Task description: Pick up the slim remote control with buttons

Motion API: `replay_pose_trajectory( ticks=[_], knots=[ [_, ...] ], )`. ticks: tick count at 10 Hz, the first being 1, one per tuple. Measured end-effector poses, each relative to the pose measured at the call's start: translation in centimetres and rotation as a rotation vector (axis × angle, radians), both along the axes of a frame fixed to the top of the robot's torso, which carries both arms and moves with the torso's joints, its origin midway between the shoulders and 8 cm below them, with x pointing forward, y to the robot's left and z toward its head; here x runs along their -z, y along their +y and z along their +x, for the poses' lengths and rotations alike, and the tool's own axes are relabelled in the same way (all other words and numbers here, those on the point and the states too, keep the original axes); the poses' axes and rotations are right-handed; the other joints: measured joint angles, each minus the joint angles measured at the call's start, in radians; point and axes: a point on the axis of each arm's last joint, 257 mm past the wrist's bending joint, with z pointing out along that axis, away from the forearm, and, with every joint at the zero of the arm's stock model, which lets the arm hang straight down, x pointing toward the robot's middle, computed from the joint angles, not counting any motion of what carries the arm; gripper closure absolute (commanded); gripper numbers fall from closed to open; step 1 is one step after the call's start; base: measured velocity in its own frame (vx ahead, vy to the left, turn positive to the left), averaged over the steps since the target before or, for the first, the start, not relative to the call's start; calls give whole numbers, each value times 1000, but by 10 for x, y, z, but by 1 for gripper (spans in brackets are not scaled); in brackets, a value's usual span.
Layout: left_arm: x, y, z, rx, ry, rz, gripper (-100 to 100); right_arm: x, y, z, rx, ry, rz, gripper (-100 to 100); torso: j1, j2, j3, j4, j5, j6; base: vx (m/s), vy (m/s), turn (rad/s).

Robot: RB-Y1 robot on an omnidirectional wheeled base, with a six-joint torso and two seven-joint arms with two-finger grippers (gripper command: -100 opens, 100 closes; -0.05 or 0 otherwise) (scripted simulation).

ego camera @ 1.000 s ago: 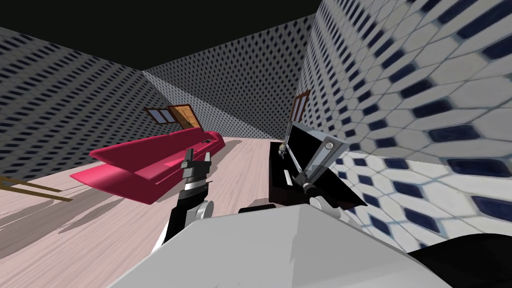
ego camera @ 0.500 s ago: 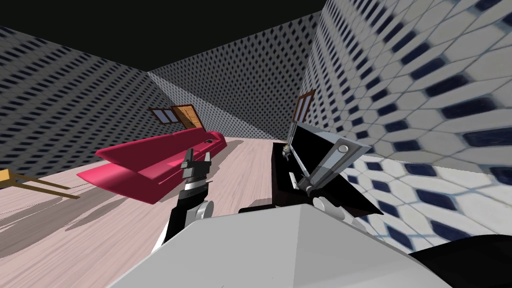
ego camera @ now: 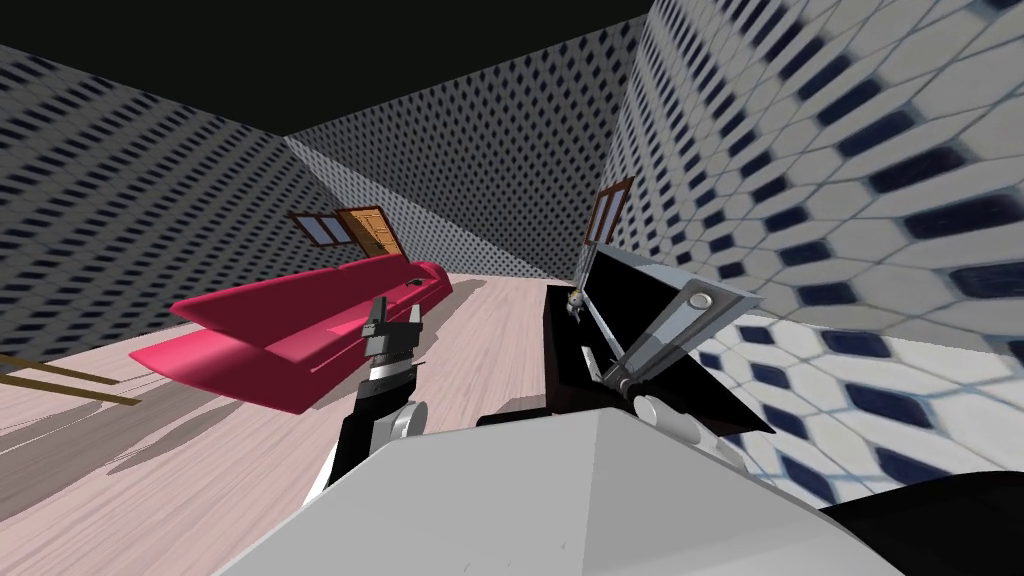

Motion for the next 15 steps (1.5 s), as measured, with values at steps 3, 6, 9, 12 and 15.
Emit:
replay_pose_trajectory(
  ticks=[3,6,9,12,15],
  knots=[
    [0,0,0,0,0,0,0,23,-19,-21,78,81,72,-100,6,-11,-6,-2,1,-1,161,85,104],
    [0,0,0,0,0,0,0,45,-34,-45,163,164,142,-100,1,-9,-5,-2,0,0,146,21,-4],
    [0,0,0,0,0,0,0,65,-48,-72,264,244,216,-100,0,-7,-4,-1,0,0,108,14,-3],
    [0,0,0,0,0,0,0,76,-56,-94,351,311,281,-100,-1,-6,-4,-1,0,0,91,2,-6],
    [0,0,0,0,0,0,0,88,-60,-114,422,364,323,-100,0,-4,-3,-1,0,0,100,2,-22]
  ],
)
